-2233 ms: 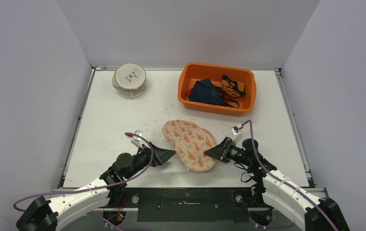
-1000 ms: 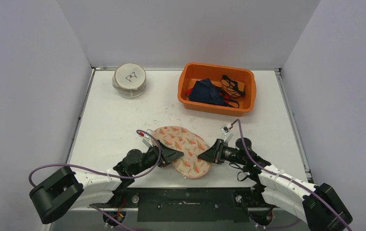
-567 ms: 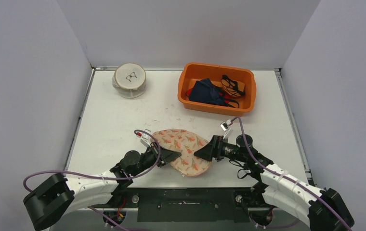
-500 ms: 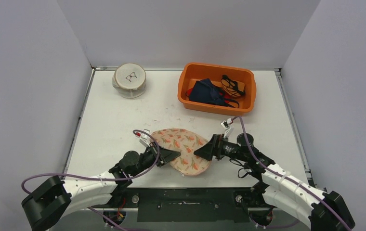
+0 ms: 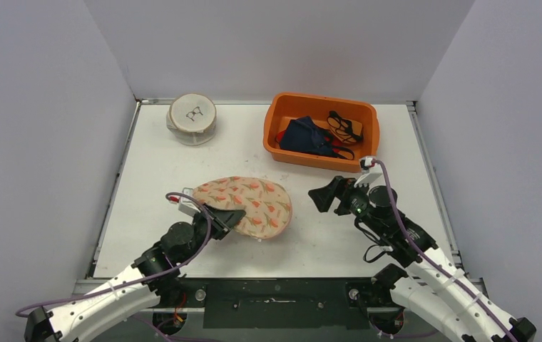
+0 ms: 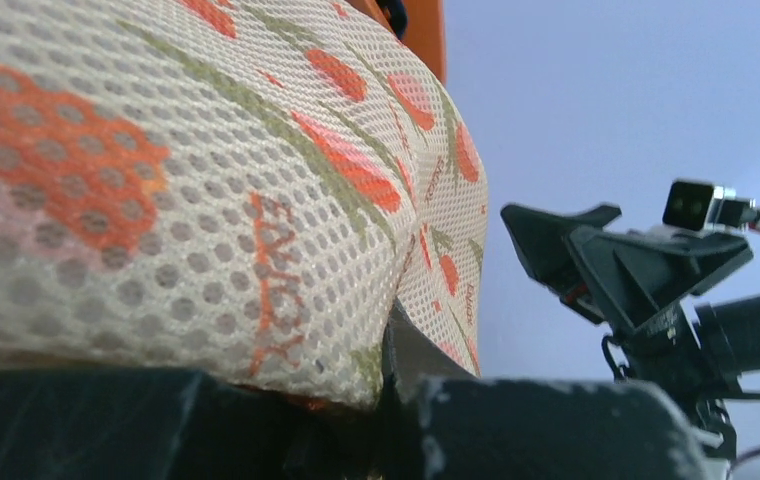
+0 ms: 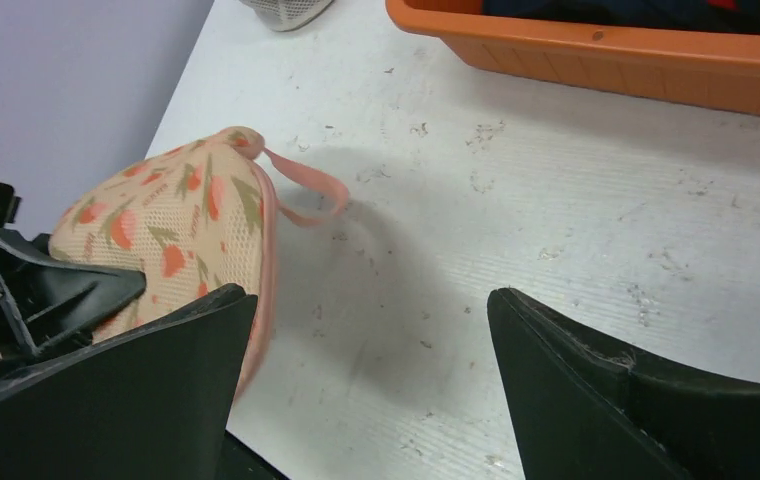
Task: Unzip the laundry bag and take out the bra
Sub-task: Unzip the laundry bag at the center of the board.
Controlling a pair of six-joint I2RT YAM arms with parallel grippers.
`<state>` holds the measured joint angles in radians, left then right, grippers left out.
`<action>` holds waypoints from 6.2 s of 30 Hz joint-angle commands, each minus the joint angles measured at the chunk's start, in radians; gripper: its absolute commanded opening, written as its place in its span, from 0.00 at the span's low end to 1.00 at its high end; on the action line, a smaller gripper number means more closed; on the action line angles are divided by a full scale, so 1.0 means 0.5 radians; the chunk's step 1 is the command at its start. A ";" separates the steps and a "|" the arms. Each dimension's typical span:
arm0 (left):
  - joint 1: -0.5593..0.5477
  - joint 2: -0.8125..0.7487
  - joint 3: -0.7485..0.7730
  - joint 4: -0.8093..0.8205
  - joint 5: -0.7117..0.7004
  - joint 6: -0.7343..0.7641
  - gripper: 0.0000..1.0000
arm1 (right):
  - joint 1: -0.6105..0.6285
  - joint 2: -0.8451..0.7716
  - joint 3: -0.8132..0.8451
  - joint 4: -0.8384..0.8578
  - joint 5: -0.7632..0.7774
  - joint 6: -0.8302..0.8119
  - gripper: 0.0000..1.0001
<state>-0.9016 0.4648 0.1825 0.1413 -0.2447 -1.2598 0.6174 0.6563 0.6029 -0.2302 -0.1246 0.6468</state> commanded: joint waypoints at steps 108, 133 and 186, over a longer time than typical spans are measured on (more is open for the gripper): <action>0.318 0.704 0.867 -1.110 -0.115 -0.522 0.00 | 0.826 0.977 -0.315 1.605 0.096 0.122 0.05; 0.447 0.954 0.665 -0.419 0.317 -0.028 0.00 | 0.842 0.450 -0.415 0.777 0.506 -0.079 0.05; -0.311 0.647 0.243 -0.389 -0.126 -0.770 0.80 | 1.304 1.044 -0.258 1.201 0.534 -0.064 0.05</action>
<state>-1.0523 0.7849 0.3038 -0.1200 -0.2287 -1.5715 1.2343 1.1698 0.4191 0.2882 0.1169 0.6350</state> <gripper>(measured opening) 0.845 0.061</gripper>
